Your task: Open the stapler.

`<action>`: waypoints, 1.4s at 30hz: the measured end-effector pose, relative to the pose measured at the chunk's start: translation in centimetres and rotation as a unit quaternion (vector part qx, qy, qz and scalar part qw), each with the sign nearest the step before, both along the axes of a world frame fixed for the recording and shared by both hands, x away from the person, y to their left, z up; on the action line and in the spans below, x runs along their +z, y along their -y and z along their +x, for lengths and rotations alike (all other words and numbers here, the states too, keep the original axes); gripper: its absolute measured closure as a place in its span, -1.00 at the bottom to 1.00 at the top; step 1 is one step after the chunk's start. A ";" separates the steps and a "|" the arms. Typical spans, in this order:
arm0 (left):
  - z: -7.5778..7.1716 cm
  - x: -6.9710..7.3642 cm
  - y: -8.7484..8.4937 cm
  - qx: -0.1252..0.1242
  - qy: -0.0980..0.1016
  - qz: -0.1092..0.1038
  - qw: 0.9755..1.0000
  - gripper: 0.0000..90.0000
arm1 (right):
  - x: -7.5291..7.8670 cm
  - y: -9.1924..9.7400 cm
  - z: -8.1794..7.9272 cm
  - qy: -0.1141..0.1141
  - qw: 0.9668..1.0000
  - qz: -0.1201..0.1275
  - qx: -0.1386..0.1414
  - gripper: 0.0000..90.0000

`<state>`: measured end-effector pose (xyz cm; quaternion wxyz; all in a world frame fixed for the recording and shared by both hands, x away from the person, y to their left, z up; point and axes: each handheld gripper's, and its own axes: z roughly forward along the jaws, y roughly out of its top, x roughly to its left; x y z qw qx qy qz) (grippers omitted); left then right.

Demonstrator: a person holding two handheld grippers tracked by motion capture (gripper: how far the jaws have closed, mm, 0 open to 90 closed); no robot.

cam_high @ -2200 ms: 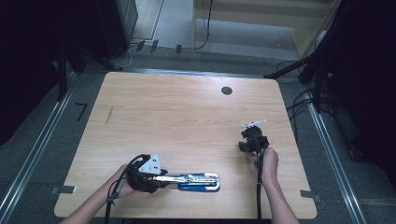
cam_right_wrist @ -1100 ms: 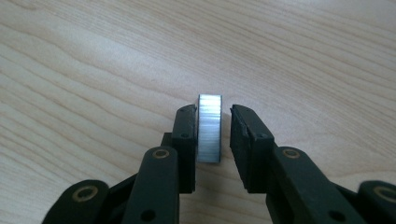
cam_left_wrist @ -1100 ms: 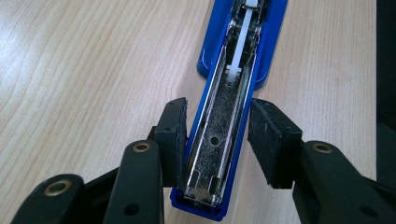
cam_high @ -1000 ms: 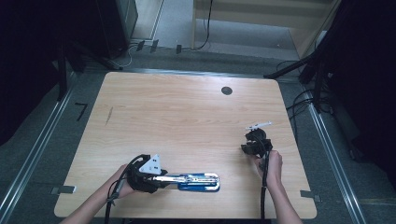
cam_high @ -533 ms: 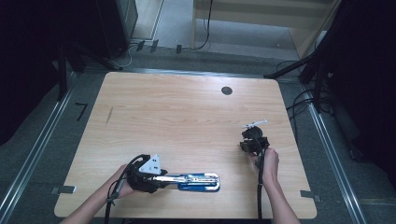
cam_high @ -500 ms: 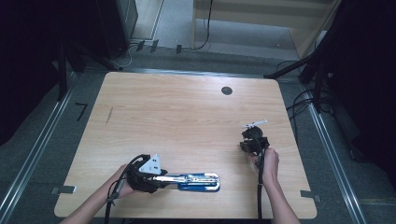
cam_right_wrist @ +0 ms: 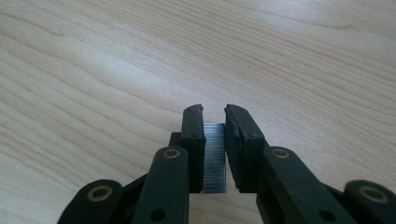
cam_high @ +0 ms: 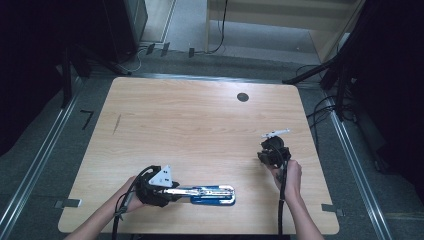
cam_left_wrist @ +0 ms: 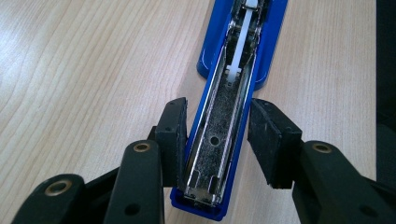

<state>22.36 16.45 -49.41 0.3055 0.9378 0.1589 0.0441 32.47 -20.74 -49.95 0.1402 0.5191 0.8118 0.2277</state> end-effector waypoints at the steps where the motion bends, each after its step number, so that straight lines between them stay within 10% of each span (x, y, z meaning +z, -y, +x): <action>1: 0.0 0.0 0.0 -0.001 0.000 0.000 1.000 0.30 | 0.1 0.0 -0.1 0.003 1.000 0.003 0.003 0.76; 42: -0.1 0.0 0.0 -0.001 0.002 -0.001 1.000 0.30 | 2.2 -0.8 -5.4 0.011 0.996 0.026 0.086 0.77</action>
